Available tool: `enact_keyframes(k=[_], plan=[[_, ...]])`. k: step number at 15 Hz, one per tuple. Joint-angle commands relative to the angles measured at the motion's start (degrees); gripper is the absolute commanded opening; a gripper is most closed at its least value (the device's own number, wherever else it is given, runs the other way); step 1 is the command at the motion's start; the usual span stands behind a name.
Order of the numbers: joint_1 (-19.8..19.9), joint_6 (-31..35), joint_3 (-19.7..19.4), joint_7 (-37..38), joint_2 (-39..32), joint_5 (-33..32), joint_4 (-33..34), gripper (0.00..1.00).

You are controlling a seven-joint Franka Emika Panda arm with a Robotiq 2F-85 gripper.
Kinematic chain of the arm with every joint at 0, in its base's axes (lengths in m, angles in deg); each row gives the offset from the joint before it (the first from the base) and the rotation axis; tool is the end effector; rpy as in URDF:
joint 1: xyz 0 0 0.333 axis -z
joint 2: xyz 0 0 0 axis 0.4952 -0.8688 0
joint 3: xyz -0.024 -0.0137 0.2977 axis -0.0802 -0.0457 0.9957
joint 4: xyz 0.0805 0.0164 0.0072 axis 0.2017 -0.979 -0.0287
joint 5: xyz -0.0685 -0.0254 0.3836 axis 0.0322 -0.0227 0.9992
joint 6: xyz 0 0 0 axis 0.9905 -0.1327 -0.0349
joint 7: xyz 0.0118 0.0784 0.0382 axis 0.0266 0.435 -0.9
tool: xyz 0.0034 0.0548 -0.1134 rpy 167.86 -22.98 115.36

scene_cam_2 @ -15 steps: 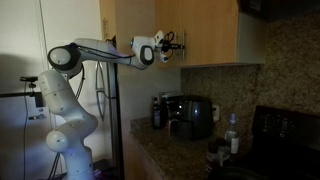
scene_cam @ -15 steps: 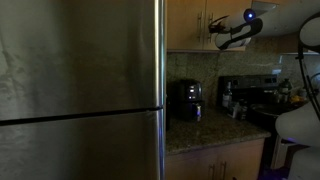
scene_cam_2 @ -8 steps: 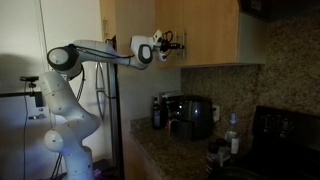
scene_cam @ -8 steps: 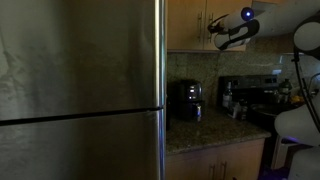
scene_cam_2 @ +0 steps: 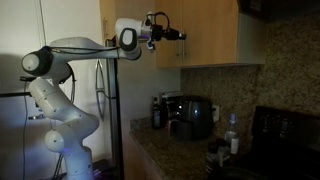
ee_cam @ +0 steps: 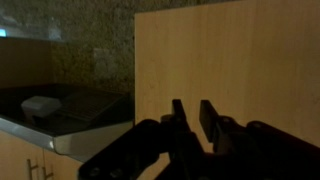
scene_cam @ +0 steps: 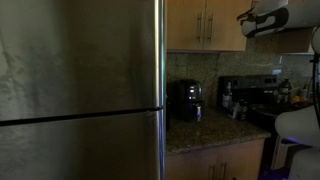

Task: Open the right door of the cabinet above the air fryer

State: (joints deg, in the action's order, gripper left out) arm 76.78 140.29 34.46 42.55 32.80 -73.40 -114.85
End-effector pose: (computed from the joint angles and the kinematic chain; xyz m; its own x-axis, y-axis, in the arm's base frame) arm 0.3761 -0.1524 0.7987 0.1417 -0.0767 0.9869 -0.5911 -0.8063 0.0222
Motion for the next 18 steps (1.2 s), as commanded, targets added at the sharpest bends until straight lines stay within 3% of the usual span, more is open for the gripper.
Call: enact_keyframes(k=[1, 4, 7, 8, 11, 15, 18], plan=[[-15.06, -4.85, -8.65, -2.06, 3.07, 4.32, -2.66, 0.44], [-27.88, -5.36, -14.21, -1.60, 4.03, 5.52, -1.88, 0.69], [-37.52, -4.77, -16.38, -0.66, 3.45, 9.21, -0.92, 0.92], [-33.33, -4.23, -15.24, 0.12, 3.58, 6.27, -1.01, 0.77], [-37.43, -4.25, -16.08, -0.08, 3.56, 7.83, -0.99, 0.99], [-39.06, -2.53, -12.13, -0.49, -3.08, 5.71, 3.23, 1.00], [-33.82, 2.62, -6.57, 4.64, -7.61, 2.51, 5.24, 1.00]])
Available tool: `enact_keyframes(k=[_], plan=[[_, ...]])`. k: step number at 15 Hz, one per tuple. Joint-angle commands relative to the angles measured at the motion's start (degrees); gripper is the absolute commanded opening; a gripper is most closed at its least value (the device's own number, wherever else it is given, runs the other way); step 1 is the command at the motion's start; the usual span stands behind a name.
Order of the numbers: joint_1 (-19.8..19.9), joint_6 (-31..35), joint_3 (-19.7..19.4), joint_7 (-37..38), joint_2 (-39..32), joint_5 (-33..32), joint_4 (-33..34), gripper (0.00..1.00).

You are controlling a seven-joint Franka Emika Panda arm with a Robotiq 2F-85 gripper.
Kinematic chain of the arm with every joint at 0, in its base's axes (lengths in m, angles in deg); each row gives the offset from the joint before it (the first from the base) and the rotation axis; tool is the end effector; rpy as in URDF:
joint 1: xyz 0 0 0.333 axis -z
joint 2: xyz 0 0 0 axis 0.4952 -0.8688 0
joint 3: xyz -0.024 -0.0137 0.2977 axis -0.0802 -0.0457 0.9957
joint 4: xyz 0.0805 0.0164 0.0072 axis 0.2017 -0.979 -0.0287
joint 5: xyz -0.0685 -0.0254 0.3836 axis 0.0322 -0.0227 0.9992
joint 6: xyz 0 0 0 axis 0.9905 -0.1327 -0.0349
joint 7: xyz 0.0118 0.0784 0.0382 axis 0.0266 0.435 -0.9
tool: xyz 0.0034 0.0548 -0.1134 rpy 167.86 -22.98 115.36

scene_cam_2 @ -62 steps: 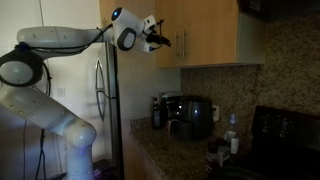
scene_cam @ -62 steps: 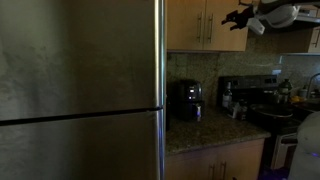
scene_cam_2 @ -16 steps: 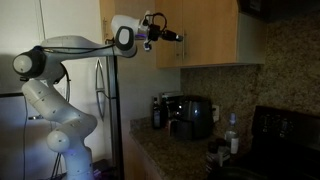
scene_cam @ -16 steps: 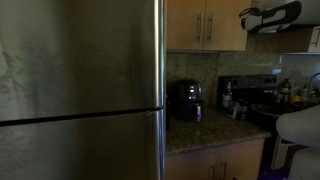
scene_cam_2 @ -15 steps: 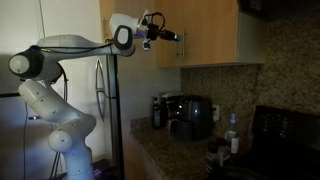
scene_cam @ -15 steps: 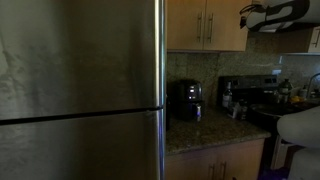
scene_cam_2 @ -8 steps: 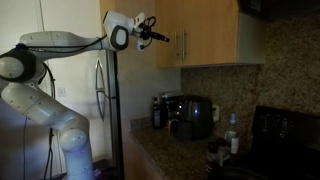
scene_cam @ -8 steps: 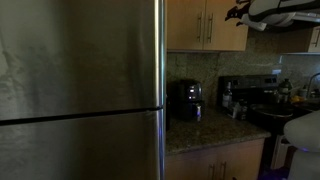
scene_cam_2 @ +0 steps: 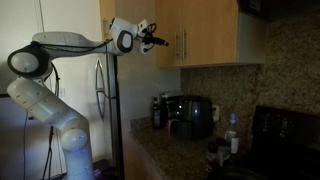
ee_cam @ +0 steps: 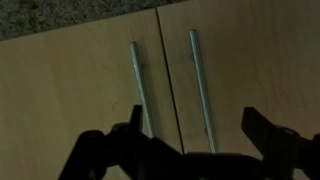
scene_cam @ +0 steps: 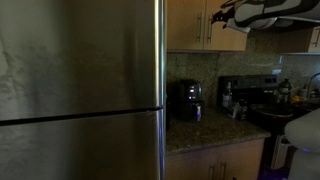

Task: Open the right door of the cabinet above the air fryer

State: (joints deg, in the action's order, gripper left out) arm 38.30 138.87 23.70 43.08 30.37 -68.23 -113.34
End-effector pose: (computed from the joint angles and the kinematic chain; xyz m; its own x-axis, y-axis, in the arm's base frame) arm 0.4061 -0.0041 0.8058 0.1697 -0.2080 0.9633 -0.1048 -0.9757 -0.1922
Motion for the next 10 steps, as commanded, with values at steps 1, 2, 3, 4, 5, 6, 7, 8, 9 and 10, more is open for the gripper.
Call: enact_keyframes(k=[1, 2, 3, 4, 5, 6, 7, 8, 9, 10], plan=[[0.40, 1.50, 1.09, 1.56, -1.79, -1.25, 0.90, 1.00], [1.54, 2.85, 2.37, 2.99, -3.35, -2.04, 1.62, 1.00], [2.35, 3.41, 3.05, 3.61, -4.35, -2.36, 2.20, 1.00], [2.70, 3.45, 3.17, 3.69, -4.80, -2.43, 2.60, 1.00], [4.15, 2.64, 4.71, 3.69, -4.97, -4.10, 2.47, 1.00], [7.76, 1.27, 6.95, 6.11, -6.03, -6.22, 2.89, 1.00], [9.79, 0.70, 8.27, 8.48, -6.74, -6.57, 3.09, 1.00], [11.70, 0.86, 9.66, 11.21, -7.30, -7.53, 3.07, 1.00], [14.75, 1.41, 11.86, 14.15, -8.06, -9.07, 3.51, 1.00], [20.30, 2.09, 15.44, 19.07, -8.82, -11.91, 4.09, 1.00]])
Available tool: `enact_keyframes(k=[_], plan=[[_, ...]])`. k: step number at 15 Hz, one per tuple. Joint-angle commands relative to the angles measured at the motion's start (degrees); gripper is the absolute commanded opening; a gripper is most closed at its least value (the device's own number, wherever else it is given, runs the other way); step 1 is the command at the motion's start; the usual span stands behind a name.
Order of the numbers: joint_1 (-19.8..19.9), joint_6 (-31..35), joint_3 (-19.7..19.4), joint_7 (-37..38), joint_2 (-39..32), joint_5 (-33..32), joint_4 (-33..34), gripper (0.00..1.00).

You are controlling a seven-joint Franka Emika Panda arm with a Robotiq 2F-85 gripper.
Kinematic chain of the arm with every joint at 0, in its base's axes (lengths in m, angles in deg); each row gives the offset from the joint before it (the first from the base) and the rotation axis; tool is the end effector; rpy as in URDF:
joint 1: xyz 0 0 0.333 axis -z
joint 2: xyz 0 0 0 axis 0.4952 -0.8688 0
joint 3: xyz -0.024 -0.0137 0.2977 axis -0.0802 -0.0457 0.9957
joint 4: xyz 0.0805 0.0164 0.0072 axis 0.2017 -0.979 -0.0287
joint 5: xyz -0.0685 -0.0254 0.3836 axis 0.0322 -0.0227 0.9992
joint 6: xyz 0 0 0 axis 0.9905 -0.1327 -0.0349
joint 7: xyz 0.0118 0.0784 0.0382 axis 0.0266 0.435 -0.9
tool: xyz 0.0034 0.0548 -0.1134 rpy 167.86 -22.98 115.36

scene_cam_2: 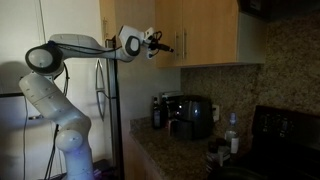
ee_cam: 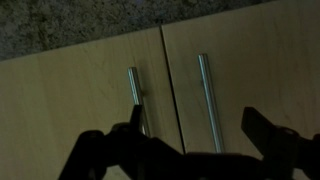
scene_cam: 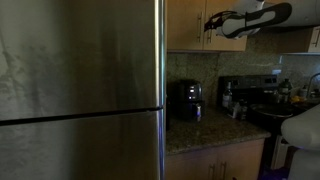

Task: Open the right door of the cabinet above the air fryer

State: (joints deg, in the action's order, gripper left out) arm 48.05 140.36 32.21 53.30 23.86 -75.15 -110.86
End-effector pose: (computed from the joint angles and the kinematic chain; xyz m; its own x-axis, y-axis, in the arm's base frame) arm 0.4574 0.0092 0.7754 0.2006 -0.2195 0.9548 -0.1946 -0.9641 -0.1807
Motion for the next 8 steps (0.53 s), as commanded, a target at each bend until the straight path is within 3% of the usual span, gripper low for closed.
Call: enact_keyframes(k=[1, 2, 3, 5, 8], plan=[[14.41, 0.72, 9.26, 13.35, -2.51, -7.55, 1.95, 1.00], [6.98, 0.14, 4.53, 7.24, -1.18, -4.13, 0.28, 1.00], [9.21, 0.27, 5.98, 8.96, -1.52, -4.92, 0.28, 1.00], [8.39, 0.28, 5.59, 8.78, -1.53, -4.80, 0.30, 1.00], [14.60, 1.85, 8.12, 13.95, -2.64, -7.15, 1.55, 1.00]])
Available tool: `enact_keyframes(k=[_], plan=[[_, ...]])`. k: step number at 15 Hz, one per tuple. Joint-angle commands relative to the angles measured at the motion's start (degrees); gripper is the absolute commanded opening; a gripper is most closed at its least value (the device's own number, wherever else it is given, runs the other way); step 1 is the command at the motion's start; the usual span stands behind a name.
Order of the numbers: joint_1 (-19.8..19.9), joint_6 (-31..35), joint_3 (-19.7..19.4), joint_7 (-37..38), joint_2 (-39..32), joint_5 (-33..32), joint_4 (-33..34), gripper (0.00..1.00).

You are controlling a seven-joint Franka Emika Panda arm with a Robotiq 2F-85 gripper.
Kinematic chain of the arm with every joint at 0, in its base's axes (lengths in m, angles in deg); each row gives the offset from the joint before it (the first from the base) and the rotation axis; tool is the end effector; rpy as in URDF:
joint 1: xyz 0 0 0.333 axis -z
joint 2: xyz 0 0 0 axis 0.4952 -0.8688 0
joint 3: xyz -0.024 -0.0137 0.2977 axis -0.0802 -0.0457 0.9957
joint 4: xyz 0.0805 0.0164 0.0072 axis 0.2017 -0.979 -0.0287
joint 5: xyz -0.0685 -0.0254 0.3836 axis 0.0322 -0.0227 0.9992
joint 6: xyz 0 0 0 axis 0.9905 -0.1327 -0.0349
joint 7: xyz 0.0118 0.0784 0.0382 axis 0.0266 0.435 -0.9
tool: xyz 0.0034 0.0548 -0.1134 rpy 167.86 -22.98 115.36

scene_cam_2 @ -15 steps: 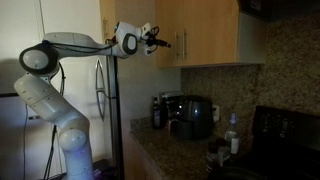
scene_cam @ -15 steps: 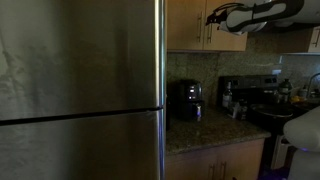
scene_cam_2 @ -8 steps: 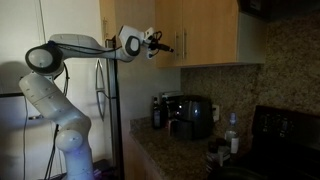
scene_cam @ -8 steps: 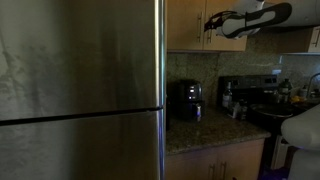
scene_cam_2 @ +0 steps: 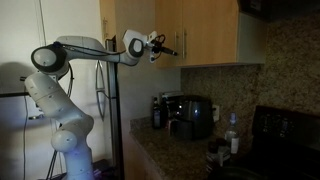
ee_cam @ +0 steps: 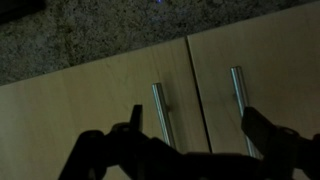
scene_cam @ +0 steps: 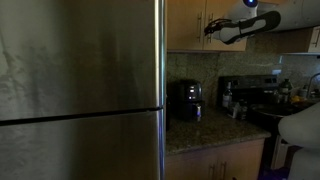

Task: Open the right door of the cabinet above the air fryer

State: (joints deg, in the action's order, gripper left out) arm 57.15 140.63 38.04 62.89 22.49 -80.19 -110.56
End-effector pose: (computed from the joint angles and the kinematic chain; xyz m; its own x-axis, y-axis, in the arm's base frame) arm 0.4751 -0.0026 0.7584 0.1835 -0.2737 0.9441 -0.2995 -0.9304 -0.2115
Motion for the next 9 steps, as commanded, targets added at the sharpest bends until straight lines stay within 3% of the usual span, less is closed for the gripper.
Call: enact_keyframes(k=[1, 6, 9], plan=[[7.55, 2.35, 3.09, 6.33, -1.71, -2.57, 1.88, 1.00], [15.69, 7.72, 7.53, 12.71, -5.07, -4.60, 5.57, 1.00], [15.84, 9.99, 8.55, 13.08, -7.38, -3.59, 7.67, 1.00]])
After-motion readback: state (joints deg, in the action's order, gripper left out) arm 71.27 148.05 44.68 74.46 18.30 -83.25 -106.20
